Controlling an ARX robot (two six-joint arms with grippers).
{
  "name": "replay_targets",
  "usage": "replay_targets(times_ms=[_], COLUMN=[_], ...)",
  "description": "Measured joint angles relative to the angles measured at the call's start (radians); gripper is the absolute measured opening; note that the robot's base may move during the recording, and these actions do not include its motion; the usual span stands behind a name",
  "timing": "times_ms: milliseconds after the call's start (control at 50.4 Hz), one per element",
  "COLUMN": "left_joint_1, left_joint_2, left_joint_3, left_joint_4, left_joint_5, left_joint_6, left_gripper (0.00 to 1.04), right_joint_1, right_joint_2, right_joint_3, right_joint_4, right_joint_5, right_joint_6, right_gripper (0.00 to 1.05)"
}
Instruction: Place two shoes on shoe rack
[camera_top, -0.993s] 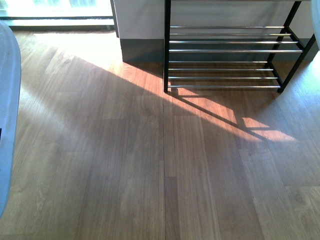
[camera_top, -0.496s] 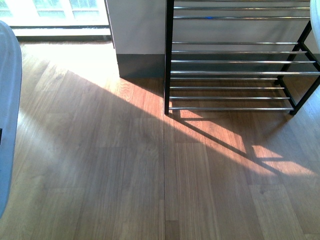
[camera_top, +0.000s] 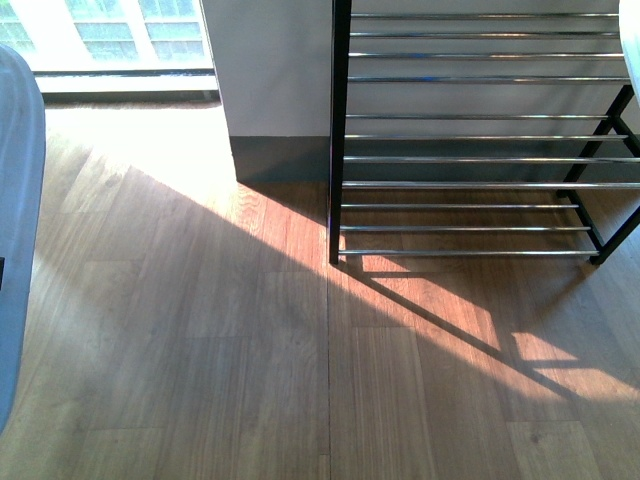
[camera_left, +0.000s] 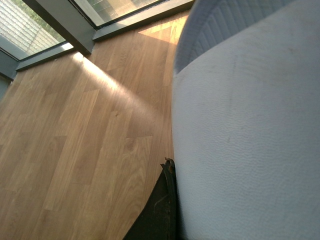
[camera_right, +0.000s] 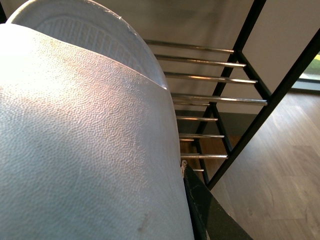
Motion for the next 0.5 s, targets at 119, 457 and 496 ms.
replay_targets(times_ms=[119,457,496], left_joint_1=[0.0,0.0,0.0], left_joint_2=[0.0,0.0,0.0], left_joint_3=[0.0,0.0,0.0], left_joint_4=[0.0,0.0,0.0], left_joint_5=[0.0,0.0,-0.001], left_joint_6=[0.0,0.0,0.0], left_gripper=[0.02,0.02,0.02], right_joint_1=[0.0,0.0,0.0], right_joint_2=[0.0,0.0,0.0], right_joint_3=[0.0,0.0,0.0], right_joint_4=[0.0,0.0,0.0], right_joint_5=[0.001,0.001,0.001], right_joint_6=[0.0,0.002,0.002], right_gripper=[0.01,0.01,0.01])
